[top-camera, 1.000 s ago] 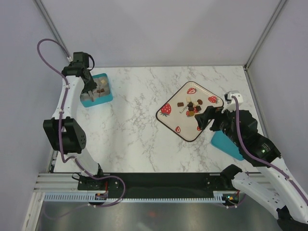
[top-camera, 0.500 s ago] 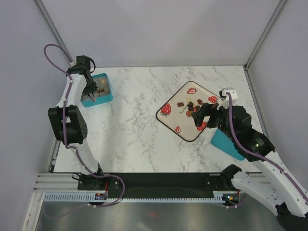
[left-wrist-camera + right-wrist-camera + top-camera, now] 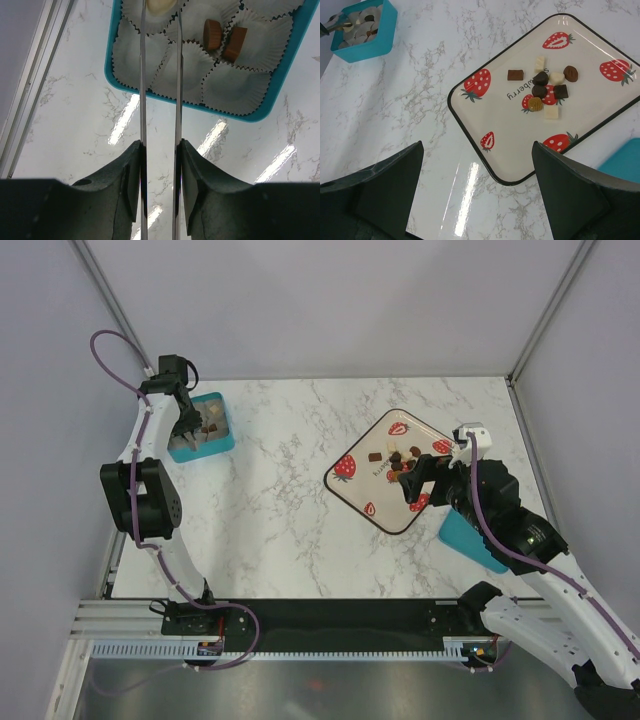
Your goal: Pack the chocolate
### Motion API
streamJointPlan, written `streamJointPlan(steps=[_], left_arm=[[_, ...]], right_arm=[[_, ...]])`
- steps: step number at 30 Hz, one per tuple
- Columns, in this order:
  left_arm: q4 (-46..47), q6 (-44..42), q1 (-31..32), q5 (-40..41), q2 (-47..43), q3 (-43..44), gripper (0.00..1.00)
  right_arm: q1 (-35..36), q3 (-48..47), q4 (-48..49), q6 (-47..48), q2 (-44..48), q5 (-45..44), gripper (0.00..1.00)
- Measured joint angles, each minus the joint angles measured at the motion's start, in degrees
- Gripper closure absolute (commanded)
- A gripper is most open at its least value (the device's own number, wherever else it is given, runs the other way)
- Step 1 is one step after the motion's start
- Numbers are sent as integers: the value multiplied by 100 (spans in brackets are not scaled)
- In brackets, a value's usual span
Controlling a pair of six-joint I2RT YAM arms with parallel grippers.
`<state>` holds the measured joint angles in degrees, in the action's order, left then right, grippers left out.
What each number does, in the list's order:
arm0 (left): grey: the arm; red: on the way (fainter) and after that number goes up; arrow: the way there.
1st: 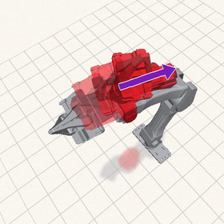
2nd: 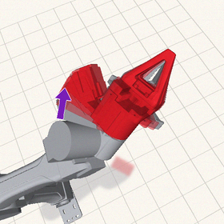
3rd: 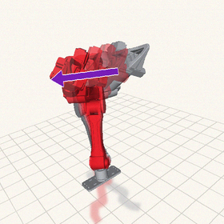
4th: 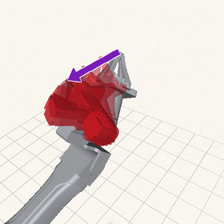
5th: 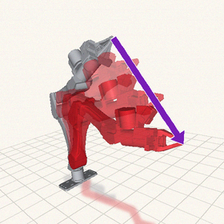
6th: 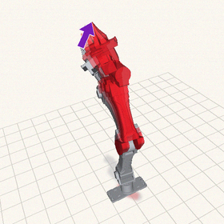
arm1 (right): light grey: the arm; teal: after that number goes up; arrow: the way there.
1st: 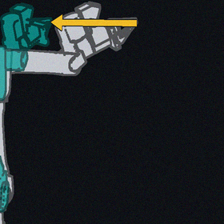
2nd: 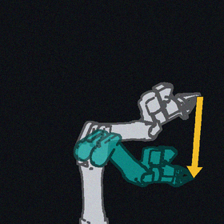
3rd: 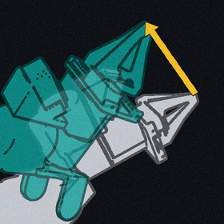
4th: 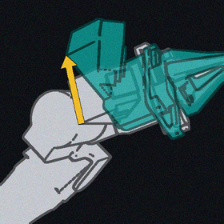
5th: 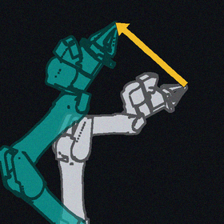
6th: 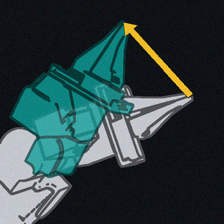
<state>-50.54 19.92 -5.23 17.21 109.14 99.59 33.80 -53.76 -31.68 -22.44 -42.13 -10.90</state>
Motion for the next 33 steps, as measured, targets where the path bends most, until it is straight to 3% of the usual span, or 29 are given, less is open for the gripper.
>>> streamJointPlan(steps=[9,23,27,33], left_arm=[[13,-4,0,79,0,-2,50],[9,-114,133,42,-365,-2,48],[35,-245,844,9,-922,-33,48],[275,-289,3010,-485,-1777,-411,48]], right_arm=[[0,0,-2,101,26,-79,2],[0,-96,-52,120,109,-72,2],[0,-201,-85,114,164,-72,2],[0,-330,-330,105,197,-166,2]])
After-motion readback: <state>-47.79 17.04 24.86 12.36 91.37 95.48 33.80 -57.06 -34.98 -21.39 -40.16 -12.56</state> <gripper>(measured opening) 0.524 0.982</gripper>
